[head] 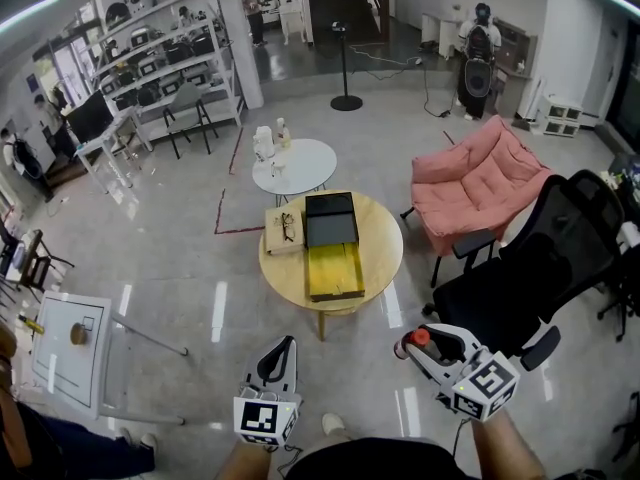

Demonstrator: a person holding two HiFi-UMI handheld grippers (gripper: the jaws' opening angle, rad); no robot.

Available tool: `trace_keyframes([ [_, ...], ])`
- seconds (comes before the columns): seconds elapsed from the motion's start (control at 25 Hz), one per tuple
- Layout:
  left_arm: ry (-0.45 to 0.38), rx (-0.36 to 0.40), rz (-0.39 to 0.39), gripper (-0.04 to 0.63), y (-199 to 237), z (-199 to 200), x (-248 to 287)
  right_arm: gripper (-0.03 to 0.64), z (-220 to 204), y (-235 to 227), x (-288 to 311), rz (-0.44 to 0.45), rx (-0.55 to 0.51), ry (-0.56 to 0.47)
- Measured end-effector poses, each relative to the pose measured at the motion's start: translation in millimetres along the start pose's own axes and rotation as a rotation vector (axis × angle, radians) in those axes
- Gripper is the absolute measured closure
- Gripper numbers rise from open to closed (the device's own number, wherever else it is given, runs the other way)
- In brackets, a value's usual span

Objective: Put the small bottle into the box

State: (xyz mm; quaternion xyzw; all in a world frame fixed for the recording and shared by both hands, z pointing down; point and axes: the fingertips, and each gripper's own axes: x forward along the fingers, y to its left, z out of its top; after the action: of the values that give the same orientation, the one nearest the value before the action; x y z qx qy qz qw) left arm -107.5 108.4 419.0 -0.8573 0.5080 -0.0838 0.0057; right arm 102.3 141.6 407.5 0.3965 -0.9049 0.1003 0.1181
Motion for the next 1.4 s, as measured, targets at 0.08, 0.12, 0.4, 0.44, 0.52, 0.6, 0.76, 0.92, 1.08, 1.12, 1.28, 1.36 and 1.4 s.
trace_keyframes([
  [0.08, 0.000, 0.001, -0.005, 0.578, 6, -1, 3, 0.463, 3, 1, 6, -0.002, -0.002, -0.004],
  [0.12, 0.001, 0.001, -0.008, 0.578, 10, -1, 4, 0.463, 5, 1, 9, -0.004, -0.003, -0.005],
  [0.4, -0.003, 0.004, -0.029, 0.578, 42, -5, 12, 0.463, 14, 8, 38, -0.028, -0.006, -0.002],
  [0.44, -0.003, 0.004, -0.029, 0.578, 48, -7, 12, 0.463, 15, 11, 43, -0.031, -0.009, 0.000],
  [0.52, -0.003, -0.001, -0.027, 0.578, 63, -10, 12, 0.463, 18, 17, 54, -0.037, -0.015, 0.003],
  [0.6, -0.009, -0.005, -0.026, 0.578, 75, -11, 10, 0.463, 23, 22, 62, -0.043, -0.025, 0.003],
  [0.76, -0.025, -0.011, -0.024, 0.578, 96, -16, 11, 0.463, 32, 27, 71, -0.062, -0.047, 0.001],
  [0.92, -0.015, -0.039, -0.027, 0.578, 103, -26, 10, 0.463, 35, 32, 73, -0.072, -0.050, 0.017],
  [1.08, -0.003, -0.040, -0.042, 0.578, 104, -31, 11, 0.463, 36, 35, 76, -0.073, -0.047, 0.021],
  [1.12, -0.003, -0.040, -0.043, 0.578, 105, -30, 11, 0.463, 37, 37, 77, -0.069, -0.050, 0.021],
  [1.28, -0.006, -0.043, -0.029, 0.578, 112, -27, 9, 0.463, 41, 37, 81, -0.058, -0.057, 0.021],
  [1.36, -0.008, -0.051, -0.017, 0.578, 116, -27, 9, 0.463, 40, 35, 83, -0.056, -0.055, 0.021],
  [1.4, -0.009, -0.053, -0.014, 0.578, 117, -27, 10, 0.463, 39, 34, 85, -0.054, -0.054, 0.022],
])
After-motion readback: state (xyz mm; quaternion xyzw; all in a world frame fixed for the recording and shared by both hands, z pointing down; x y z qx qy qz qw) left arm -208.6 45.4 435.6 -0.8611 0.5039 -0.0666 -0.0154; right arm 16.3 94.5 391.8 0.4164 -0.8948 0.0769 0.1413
